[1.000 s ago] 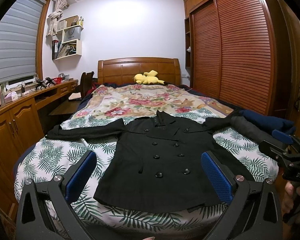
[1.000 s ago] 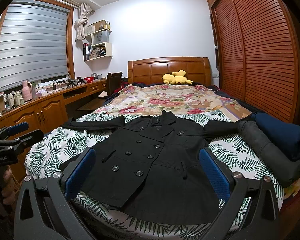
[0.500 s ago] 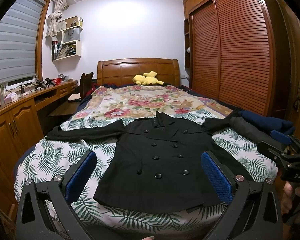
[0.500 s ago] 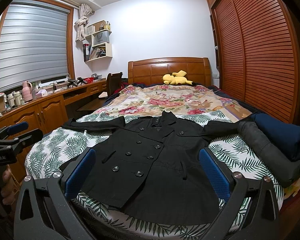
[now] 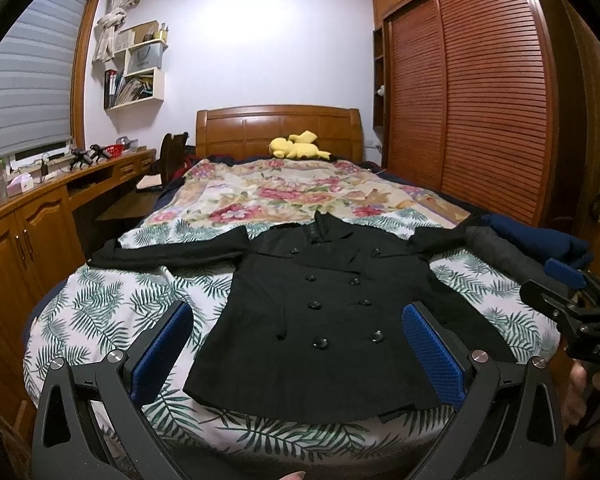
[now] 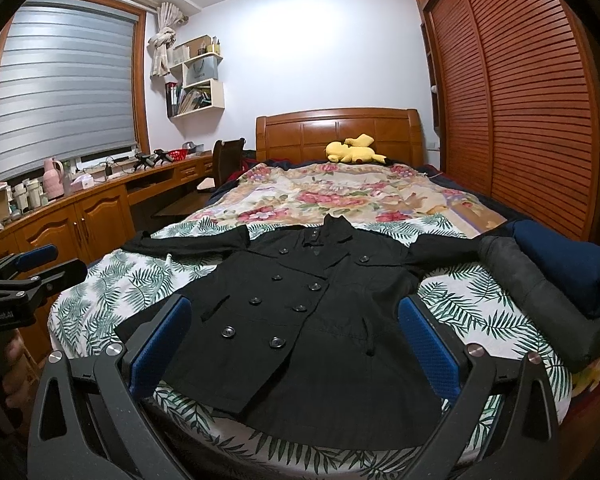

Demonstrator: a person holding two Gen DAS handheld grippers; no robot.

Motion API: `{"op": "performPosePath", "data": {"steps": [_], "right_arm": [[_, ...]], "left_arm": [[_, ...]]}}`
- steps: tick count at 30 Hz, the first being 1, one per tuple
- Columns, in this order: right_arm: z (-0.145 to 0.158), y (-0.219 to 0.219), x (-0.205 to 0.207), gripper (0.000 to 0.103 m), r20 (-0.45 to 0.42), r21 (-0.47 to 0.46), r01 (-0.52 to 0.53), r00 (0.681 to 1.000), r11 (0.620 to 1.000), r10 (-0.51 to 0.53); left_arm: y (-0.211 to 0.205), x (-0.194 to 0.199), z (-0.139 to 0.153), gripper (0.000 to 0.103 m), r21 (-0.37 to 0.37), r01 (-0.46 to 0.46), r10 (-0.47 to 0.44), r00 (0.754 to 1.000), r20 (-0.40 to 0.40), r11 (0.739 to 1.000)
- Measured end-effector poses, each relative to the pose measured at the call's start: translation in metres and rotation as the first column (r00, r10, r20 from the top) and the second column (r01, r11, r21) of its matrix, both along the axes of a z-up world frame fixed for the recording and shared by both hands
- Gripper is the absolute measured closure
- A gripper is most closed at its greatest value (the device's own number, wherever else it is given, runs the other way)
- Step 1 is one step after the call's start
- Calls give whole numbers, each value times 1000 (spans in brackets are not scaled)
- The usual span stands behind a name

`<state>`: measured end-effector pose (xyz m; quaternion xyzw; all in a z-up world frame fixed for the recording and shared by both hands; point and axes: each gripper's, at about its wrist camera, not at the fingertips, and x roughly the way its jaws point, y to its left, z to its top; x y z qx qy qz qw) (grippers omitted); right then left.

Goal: Fold large clothes
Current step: 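Move the left gripper down to the coat sleeve nearest it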

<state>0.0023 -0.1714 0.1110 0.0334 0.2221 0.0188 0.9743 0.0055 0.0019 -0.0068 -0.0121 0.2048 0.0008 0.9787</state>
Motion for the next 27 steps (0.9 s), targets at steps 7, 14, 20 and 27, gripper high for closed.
{"op": "performPosePath", "data": {"steps": [7, 14, 20, 27], "right_arm": [[-11, -1, 19, 0, -4, 1, -22, 1000, 1000, 22], [-26, 8, 45, 0, -6, -11, -63, 998, 998, 63], [-49, 15, 77, 0, -39, 3, -114, 993, 993, 114], [-75, 27, 118, 0, -79, -14, -160, 984, 987, 159]], "left_arm": [[12, 19, -5, 0, -32, -39, 39, 999, -26, 999], [12, 39, -15, 0, 1, -83, 82, 995, -61, 997], [18, 61, -26, 0, 1, -123, 122, 988, -97, 992], [28, 91, -37, 0, 1, -163, 161, 975, -155, 987]]}}
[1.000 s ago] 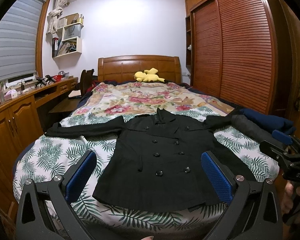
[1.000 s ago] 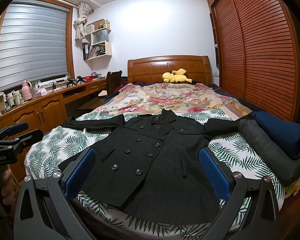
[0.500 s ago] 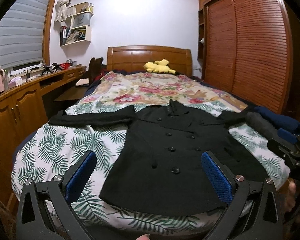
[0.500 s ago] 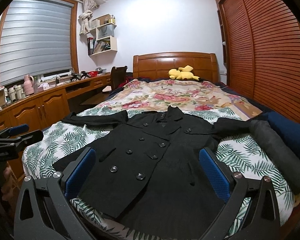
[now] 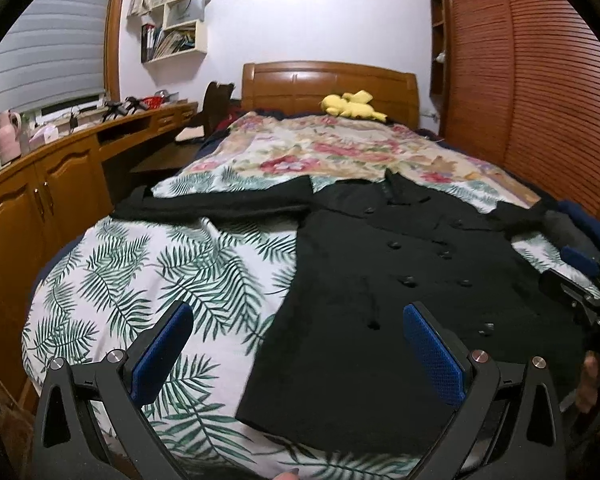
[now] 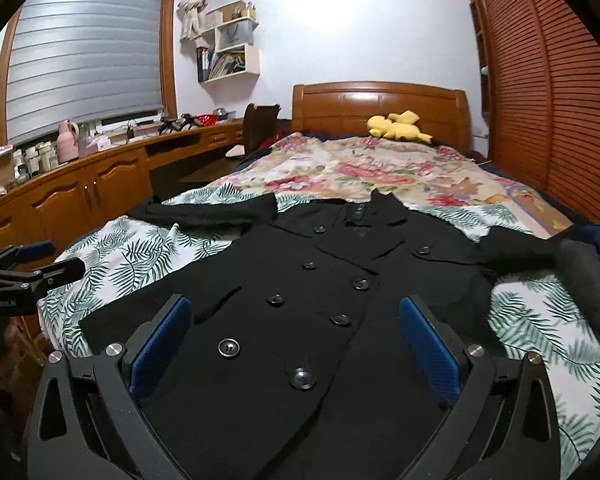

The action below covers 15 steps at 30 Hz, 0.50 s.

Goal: Fold large clothes
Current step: 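Move the left gripper down to the coat sleeve nearest it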

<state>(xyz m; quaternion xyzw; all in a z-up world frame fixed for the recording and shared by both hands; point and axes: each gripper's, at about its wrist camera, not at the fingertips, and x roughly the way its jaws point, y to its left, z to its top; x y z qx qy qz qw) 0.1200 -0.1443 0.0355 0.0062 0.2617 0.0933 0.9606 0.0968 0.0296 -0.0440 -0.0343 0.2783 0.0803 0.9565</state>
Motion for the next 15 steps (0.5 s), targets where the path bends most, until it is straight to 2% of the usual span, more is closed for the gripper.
{"op": "performPosePath", "data": {"steps": [7, 15], "right_arm": [[-10, 14, 41, 0, -11, -13, -58, 998, 998, 58], [-17, 28, 92, 0, -10, -21, -117, 993, 993, 117]], "left_arm": [[11, 29, -3, 0, -22, -24, 23, 999, -39, 999], [20, 47, -2, 0, -19, -46, 46, 998, -40, 999]]}}
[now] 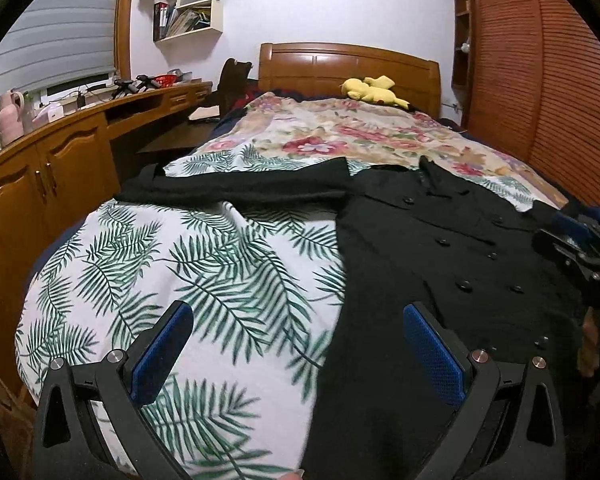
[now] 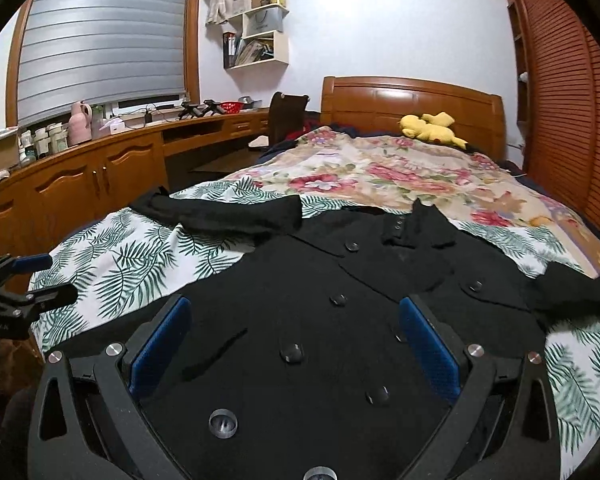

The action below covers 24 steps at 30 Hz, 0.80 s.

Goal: Fold large clothes
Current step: 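Move the left gripper down to the coat sleeve nearest it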

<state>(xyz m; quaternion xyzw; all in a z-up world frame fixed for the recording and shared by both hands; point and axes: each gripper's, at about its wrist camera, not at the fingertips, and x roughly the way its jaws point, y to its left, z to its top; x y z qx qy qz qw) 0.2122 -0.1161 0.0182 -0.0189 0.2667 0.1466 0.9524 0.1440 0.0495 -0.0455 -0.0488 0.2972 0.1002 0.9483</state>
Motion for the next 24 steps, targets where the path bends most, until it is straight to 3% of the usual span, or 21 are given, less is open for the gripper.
{"op": "performPosePath", "data": {"steps": [5, 11, 16, 20, 24], "right_arm": [[-23, -3, 29, 0, -32, -22, -4, 999, 1000, 3], [-62, -19, 55, 0, -150, 8, 4, 989, 1000, -3], [-68, -21, 56, 0, -166, 14, 8, 986, 1000, -6], [-70, -21, 57, 0, -167, 18, 17, 986, 1000, -14], [-71, -23, 56, 0, -160, 17, 22, 987, 1000, -19]], "left_arm": [[9, 19, 0, 0, -11, 8, -8, 1000, -5, 1000], [32, 52, 4, 0, 26, 26, -26, 1000, 2, 999], [69, 96, -1, 0, -6, 28, -28, 1000, -7, 1000], [104, 139, -9, 0, 25, -17, 18, 999, -45, 1000], [147, 174, -20, 0, -73, -73, 68, 995, -68, 995]]}}
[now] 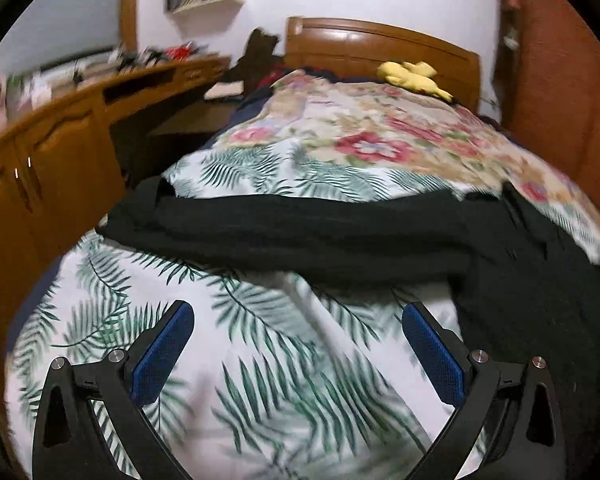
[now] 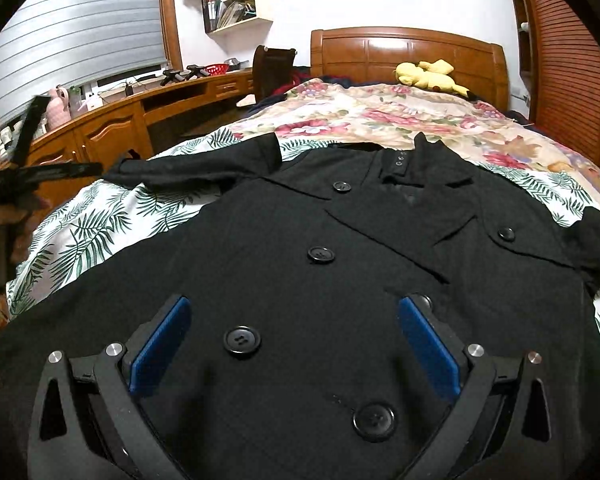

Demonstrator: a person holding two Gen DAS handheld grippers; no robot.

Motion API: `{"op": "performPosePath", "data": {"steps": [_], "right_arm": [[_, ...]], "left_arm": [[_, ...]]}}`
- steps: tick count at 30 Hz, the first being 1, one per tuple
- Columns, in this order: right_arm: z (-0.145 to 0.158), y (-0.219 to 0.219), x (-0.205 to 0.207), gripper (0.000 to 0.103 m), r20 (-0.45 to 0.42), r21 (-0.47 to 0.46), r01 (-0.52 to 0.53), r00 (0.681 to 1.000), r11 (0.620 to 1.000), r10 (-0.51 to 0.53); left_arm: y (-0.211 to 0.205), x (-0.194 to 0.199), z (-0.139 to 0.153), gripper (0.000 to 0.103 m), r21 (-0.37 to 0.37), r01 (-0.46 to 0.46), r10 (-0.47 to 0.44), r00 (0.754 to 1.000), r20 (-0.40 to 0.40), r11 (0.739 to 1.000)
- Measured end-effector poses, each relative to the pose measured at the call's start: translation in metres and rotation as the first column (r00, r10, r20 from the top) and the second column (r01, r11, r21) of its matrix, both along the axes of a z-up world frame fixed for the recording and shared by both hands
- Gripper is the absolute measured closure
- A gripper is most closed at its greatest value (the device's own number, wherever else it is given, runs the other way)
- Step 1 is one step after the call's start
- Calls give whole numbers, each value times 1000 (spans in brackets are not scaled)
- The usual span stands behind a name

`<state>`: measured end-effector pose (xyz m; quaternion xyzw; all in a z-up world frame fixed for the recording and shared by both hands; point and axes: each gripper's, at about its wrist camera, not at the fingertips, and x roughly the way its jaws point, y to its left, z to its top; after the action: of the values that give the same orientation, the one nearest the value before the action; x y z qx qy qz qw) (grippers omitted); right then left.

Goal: Fold large clothes
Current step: 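Move the left gripper down to the coat sleeve nearest it, then close the left gripper on the sleeve cuff, then lift the sleeve with the left gripper and fold it across the coat front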

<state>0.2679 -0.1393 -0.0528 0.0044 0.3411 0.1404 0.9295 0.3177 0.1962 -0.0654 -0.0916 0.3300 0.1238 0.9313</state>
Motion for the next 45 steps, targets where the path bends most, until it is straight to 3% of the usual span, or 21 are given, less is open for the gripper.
{"op": "performPosePath", "data": {"steps": [7, 13, 16, 19, 20, 21, 23, 26, 30, 36, 45], "right_arm": [[-2, 1, 3, 0, -13, -4, -4, 1000, 1000, 4], [-4, 0, 3, 0, -18, 2, -4, 1000, 1000, 4], [-4, 0, 4, 0, -21, 5, -4, 1000, 1000, 4], [-5, -1, 4, 0, -25, 9, -5, 1000, 1000, 5], [-5, -1, 4, 0, -26, 10, -5, 1000, 1000, 5], [-5, -1, 4, 0, -27, 11, -5, 1000, 1000, 5], [-5, -1, 4, 0, -26, 13, -5, 1000, 1000, 6], [-5, -1, 4, 0, -25, 13, -5, 1000, 1000, 6], [-4, -3, 2, 0, -18, 20, -1, 1000, 1000, 1], [5, -11, -5, 0, -10, 36, 11, 1000, 999, -10], [29, -55, -28, 0, 13, 59, 64, 998, 996, -65]], "left_arm": [[51, 51, -29, 6, -125, -93, 87, 995, -52, 988], [84, 86, -56, 20, -236, -157, 138, 986, -94, 959], [94, 100, -68, 31, -289, -179, 152, 982, -115, 940], [90, 113, -67, 48, -279, -188, 158, 979, -126, 942], [90, 119, -68, 63, -277, -184, 153, 980, -131, 943], [87, 123, -68, 81, -266, -185, 153, 979, -135, 946], [75, 131, -63, 98, -184, -169, 143, 979, -142, 968], [48, 139, -43, 99, -24, -150, 146, 981, -125, 988], [8, 145, -1, 100, 60, -83, 87, 994, -60, 995], [-60, 146, 49, 101, 96, 21, -20, 1000, -10, 995], [-150, 115, 85, 101, 168, 178, -184, 983, 20, 970]]}}
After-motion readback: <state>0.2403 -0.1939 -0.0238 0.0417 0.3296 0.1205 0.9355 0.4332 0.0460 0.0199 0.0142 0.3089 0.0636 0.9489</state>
